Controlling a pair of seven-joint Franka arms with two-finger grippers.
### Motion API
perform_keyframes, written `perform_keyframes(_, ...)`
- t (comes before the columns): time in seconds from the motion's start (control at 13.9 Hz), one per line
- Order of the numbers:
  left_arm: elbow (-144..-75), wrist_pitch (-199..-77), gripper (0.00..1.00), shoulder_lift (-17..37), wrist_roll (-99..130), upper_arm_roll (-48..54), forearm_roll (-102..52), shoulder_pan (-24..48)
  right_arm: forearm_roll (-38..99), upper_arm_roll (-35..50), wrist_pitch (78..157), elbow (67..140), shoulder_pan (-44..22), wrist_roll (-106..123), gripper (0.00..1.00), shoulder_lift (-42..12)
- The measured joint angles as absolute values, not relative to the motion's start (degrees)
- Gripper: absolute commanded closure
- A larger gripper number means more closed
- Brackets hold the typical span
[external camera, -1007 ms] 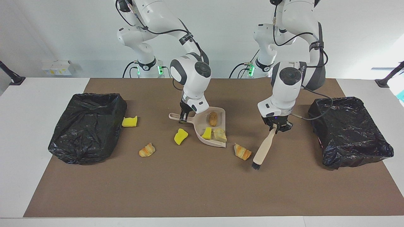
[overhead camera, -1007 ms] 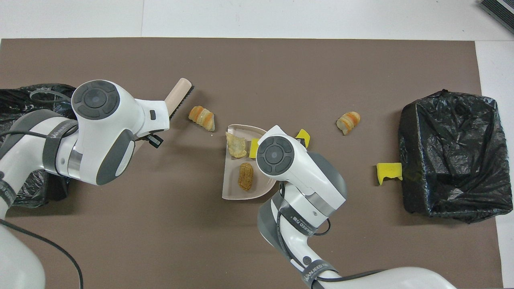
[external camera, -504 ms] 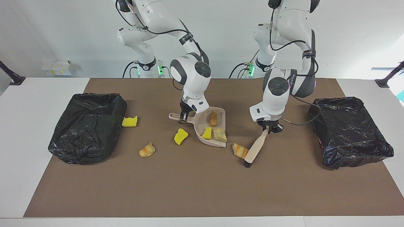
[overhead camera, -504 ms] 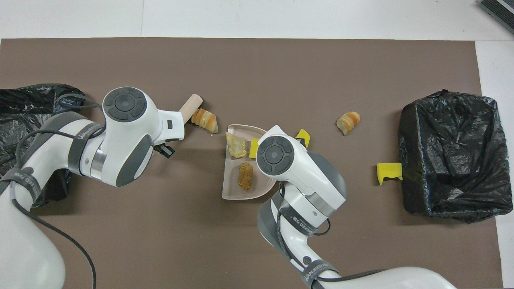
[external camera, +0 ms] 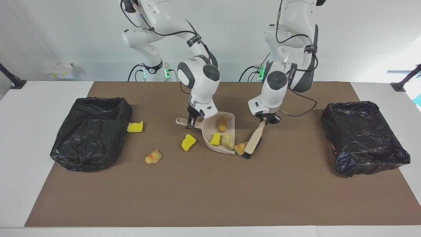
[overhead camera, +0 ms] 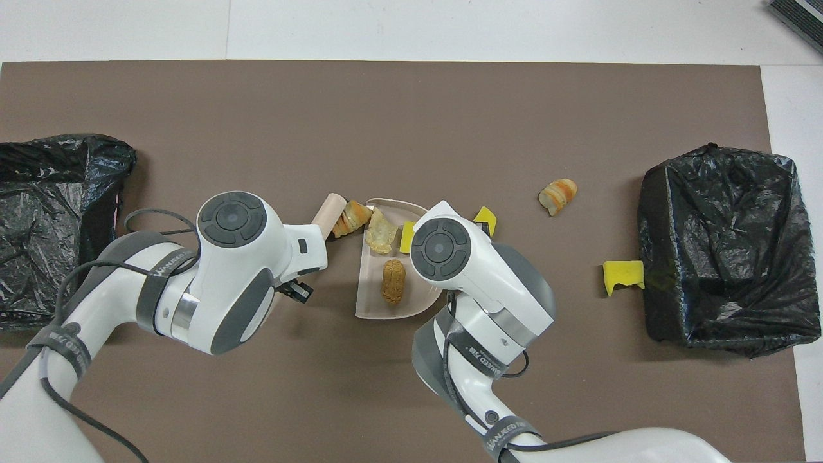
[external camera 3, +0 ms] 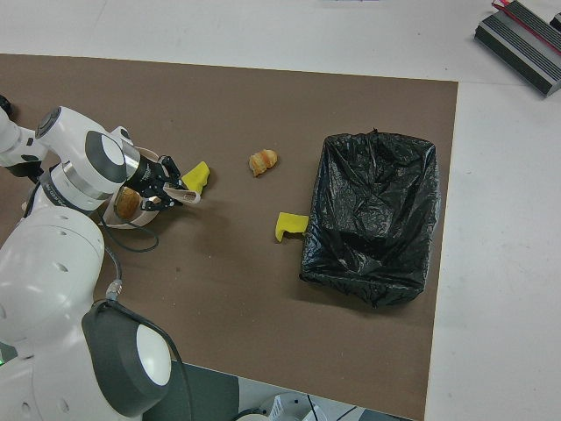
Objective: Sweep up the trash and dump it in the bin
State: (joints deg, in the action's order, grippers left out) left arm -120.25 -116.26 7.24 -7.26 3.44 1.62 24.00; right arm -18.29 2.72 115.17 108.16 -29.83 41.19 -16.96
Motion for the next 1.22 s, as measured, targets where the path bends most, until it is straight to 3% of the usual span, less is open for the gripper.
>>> perform_keyframes(0.29,-120.6,-115.7,1.00,6.4,-0.8,3.8,-1.1,31.2,-18.3,2.7,115.2,108.2,-29.8,41.1,1.00,-17.0)
perform_keyframes(0.65,-120.3,-113.7,1.00,4.5,2.2,3.0,-2.0,31.8,-18.3,2.7,115.2,108.1,-29.8,41.1,1.00,-17.0)
perform_keyframes(1.01,-120.1,-109.8,1.00,-1.3,19.1,2.6,-2.4,31.7,-15.9,2.4,114.4,107.1,-25.5,45.9,1.00,-14.9)
perform_keyframes(1.22,-120.0,-102.3,1.00,-7.4,23.2,2.4,-2.4,30.8,-14.7,2.4,110.6,105.7,-20.9,54.7,1.00,-12.2)
